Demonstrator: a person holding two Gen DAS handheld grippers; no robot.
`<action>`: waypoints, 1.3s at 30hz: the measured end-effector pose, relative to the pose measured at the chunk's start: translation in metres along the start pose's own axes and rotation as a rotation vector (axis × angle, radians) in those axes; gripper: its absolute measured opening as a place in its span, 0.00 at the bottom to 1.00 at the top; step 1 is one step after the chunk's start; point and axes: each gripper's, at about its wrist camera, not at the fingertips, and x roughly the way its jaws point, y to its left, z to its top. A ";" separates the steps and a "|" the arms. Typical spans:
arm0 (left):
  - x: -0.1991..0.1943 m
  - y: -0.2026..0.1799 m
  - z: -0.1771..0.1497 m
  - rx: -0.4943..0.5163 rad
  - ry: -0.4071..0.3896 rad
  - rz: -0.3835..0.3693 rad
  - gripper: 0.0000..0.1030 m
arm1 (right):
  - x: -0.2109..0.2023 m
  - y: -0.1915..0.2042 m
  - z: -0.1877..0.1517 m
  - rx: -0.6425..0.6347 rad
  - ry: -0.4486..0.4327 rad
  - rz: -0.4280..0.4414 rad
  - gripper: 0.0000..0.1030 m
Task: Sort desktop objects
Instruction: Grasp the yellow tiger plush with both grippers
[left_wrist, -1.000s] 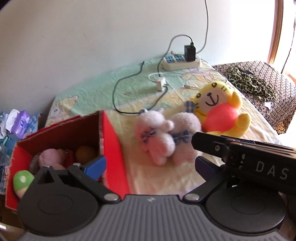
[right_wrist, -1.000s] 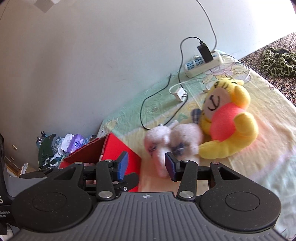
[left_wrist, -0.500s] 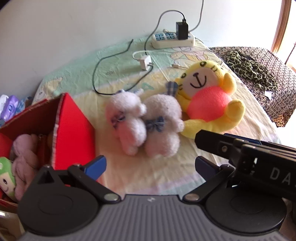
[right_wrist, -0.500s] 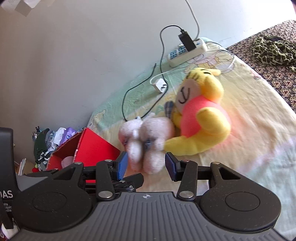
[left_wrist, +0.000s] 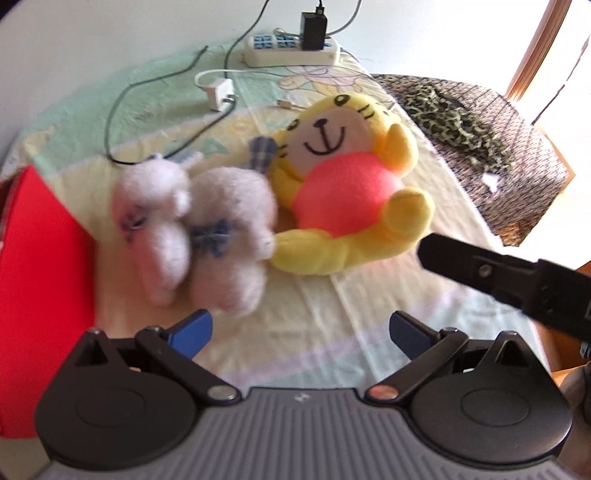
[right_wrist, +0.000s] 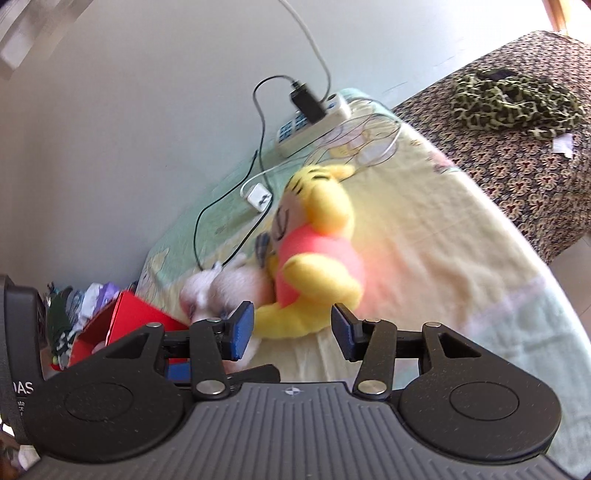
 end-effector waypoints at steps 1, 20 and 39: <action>0.002 0.000 0.003 -0.009 -0.001 -0.018 0.99 | -0.001 -0.005 0.004 0.012 -0.009 -0.005 0.51; 0.049 0.012 0.061 -0.145 -0.040 -0.293 1.00 | 0.083 -0.045 0.060 0.115 0.065 0.080 0.56; 0.075 0.010 0.069 -0.113 -0.011 -0.374 1.00 | 0.130 -0.061 0.066 0.224 0.227 0.228 0.51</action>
